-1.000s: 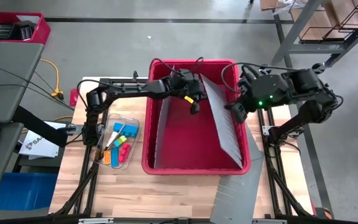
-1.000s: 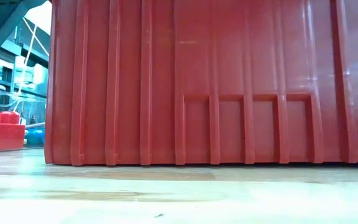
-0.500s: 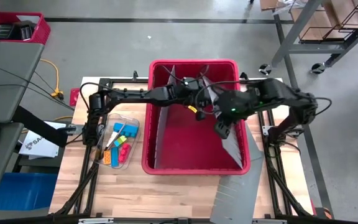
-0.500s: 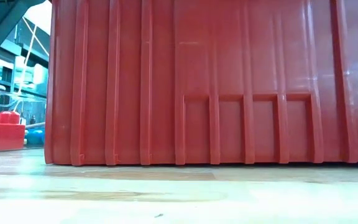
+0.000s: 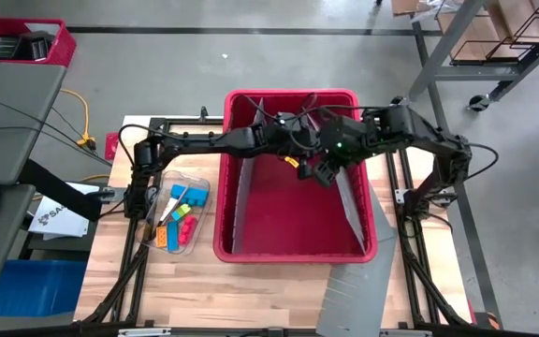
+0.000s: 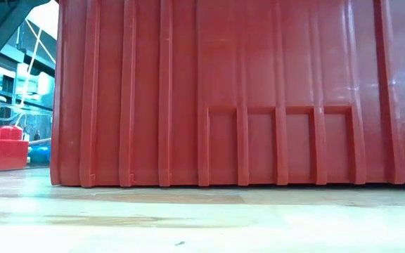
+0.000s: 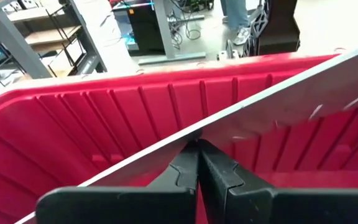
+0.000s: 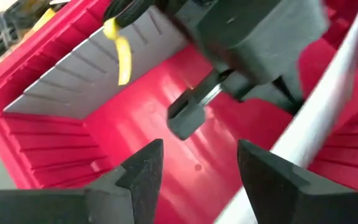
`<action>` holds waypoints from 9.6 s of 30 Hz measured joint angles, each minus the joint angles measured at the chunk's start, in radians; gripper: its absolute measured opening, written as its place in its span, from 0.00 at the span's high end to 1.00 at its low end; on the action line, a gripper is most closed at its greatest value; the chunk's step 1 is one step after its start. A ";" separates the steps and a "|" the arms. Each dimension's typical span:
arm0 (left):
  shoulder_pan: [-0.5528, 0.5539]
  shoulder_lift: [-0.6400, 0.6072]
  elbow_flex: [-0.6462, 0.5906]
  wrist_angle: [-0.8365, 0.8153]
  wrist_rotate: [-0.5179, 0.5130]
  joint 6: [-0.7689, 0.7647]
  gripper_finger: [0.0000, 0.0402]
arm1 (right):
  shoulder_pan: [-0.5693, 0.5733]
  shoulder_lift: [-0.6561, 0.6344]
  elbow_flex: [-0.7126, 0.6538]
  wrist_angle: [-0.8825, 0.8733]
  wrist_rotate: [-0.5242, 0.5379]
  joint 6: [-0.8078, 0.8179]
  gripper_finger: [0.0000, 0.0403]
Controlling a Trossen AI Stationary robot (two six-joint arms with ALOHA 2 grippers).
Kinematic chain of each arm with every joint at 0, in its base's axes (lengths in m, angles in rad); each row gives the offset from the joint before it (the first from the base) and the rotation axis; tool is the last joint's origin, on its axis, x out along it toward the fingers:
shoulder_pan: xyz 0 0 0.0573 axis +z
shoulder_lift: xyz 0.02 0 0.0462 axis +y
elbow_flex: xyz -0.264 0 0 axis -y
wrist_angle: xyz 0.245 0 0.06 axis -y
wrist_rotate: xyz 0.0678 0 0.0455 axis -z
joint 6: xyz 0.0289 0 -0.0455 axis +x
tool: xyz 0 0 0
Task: Sort Items/Unsort Items
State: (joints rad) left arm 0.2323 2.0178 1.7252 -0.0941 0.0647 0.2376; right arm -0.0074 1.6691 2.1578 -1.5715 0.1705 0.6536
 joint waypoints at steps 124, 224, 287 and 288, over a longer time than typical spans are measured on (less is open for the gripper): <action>-0.049 0.016 0.178 -0.296 -0.173 -0.034 1.00 | 0.224 -0.249 -0.073 0.000 0.222 0.596 0.95; 0.168 -0.060 0.093 -0.464 0.384 -1.051 0.99 | 0.223 -0.256 -0.070 0.025 0.244 0.406 0.99; 0.098 -0.141 0.555 -0.702 0.109 -1.148 1.00 | -0.128 -0.394 -0.541 0.445 0.451 0.183 1.00; 0.085 -0.141 0.555 -0.709 0.093 -1.152 1.00 | -0.140 -0.404 -0.563 0.459 0.443 0.175 1.00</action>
State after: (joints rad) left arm 0.3175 1.8767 2.2799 -0.8027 0.1582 -0.9141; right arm -0.1472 1.2652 1.5948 -1.1127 0.6133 0.8282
